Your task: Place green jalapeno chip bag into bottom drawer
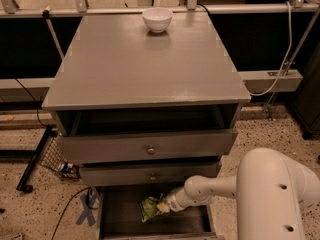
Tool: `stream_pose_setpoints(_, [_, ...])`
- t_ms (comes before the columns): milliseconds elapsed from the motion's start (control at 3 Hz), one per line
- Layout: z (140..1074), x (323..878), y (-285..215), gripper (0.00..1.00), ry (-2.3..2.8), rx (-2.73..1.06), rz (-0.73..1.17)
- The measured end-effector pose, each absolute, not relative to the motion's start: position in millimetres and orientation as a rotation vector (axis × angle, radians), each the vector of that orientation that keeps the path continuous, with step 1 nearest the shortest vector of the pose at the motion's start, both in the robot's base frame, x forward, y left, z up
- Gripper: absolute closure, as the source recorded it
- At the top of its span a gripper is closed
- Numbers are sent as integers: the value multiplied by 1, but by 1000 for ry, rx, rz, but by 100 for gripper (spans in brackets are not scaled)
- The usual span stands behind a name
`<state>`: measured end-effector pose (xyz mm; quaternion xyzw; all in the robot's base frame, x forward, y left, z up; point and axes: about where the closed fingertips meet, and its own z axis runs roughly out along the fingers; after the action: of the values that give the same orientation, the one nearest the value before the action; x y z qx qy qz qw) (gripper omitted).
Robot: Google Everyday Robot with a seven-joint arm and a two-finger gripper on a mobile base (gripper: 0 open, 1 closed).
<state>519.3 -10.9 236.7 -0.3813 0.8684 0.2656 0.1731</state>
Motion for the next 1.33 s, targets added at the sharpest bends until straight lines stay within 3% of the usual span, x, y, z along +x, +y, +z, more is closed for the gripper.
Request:
stream_pose_setpoints(667, [235, 517, -8, 7, 2464, -1085, 760])
stream_pose_setpoints(1000, [234, 516, -7, 0, 2465, -1087, 762])
stream_pose_setpoints(1333, [234, 515, -11, 0, 2467, -1077, 763])
